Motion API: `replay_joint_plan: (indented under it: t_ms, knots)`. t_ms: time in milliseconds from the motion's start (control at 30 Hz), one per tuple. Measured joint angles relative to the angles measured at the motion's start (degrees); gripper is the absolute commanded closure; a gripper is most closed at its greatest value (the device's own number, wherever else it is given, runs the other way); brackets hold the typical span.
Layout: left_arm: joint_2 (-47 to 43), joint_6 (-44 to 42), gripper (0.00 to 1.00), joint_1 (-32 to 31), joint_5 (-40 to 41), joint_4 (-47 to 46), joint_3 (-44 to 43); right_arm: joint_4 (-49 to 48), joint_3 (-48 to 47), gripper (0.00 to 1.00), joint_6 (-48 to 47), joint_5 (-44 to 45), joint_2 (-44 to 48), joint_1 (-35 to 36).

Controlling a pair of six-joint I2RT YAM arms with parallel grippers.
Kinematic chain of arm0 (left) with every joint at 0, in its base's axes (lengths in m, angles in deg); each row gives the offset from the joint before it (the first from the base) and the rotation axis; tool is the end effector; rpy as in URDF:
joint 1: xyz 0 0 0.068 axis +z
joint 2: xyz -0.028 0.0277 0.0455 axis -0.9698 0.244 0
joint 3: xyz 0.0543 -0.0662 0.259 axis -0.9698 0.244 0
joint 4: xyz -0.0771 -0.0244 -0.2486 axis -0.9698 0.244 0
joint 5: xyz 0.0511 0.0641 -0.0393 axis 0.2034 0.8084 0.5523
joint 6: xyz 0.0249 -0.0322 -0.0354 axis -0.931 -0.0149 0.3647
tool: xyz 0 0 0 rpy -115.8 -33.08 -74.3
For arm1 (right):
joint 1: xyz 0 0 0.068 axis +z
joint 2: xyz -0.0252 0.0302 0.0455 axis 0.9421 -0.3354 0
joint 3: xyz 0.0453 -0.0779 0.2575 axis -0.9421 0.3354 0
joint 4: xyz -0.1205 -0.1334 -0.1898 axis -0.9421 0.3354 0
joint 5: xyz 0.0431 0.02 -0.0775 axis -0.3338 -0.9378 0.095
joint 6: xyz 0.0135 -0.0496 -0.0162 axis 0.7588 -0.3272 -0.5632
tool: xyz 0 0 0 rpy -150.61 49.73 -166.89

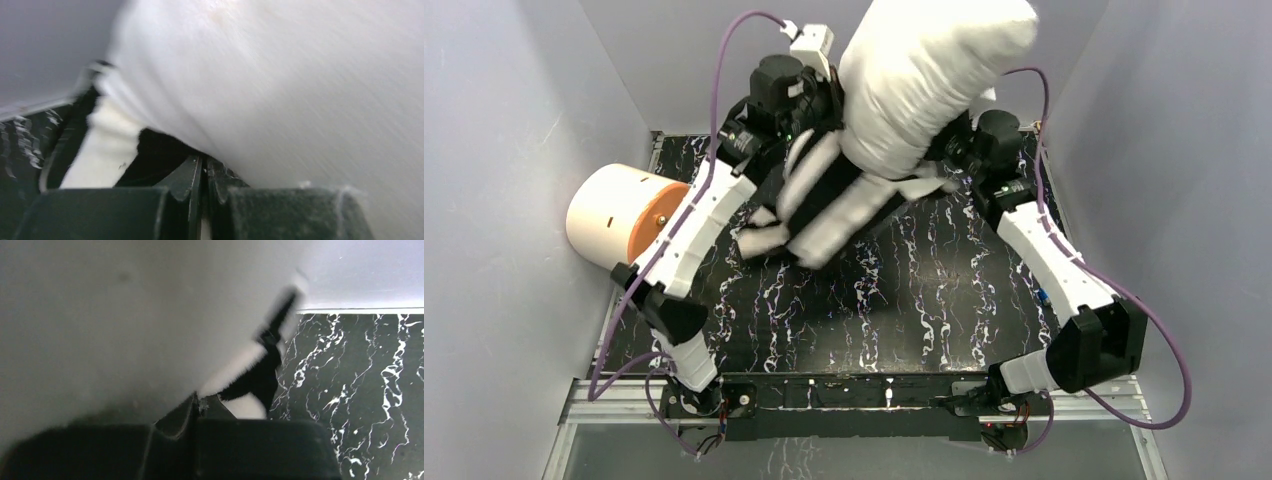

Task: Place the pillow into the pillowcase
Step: Stuff the pillow into the pillowcase.

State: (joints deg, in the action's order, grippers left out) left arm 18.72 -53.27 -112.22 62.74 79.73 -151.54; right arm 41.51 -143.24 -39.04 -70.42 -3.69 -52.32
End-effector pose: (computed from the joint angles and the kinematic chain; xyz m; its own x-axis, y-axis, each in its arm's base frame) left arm 0.3020 -0.2232 0.5065 -0.2438 -0.2247 -0.9434 0.5622 0.7599 -0.3263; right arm 0.3169 0.1130 0.4158 -0.2767 0.4926 -0.8251 -0.4701 0.6795 0.5633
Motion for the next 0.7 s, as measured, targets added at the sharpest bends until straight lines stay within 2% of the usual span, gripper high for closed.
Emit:
replay_joint_plan:
  t_ms: [100, 167, 233, 333, 467, 600, 700]
  knots:
    - [4.39, -3.54, 1.0, 3.63, 0.5, -1.97, -4.79, 1.09, 1.66, 1.0, -3.54, 2.8, 2.12, 3.98]
    - [4.33, -4.48, 1.0, 5.7, 0.28, -7.13, -1.7, 1.46, 1.11, 1.0, -5.7, 2.47, 1.92, 4.83]
    - [2.16, -6.62, 1.0, 6.36, -0.63, -13.81, 5.46, -0.72, 3.74, 1.0, -6.47, 2.38, 2.1, 5.27]
    - [-0.52, -12.59, 1.0, 5.77, -2.05, -18.14, 14.05, -6.95, 12.48, 1.0, -5.57, 3.45, 2.95, 5.42]
    - [0.02, -19.21, 1.0, 5.22, -4.57, -22.67, 21.07, -12.2, 24.61, 1.0, -5.16, 6.58, 2.71, 6.8]
    - [5.49, -20.35, 1.0, 5.57, -9.07, -27.61, 22.71, -15.04, 32.57, 1.0, -6.38, 8.81, -0.07, 8.22]
    - [10.88, -19.43, 1.0, 5.68, -13.68, -33.94, 21.42, -16.09, 31.67, 1.0, -9.86, 10.05, -3.48, 8.31]
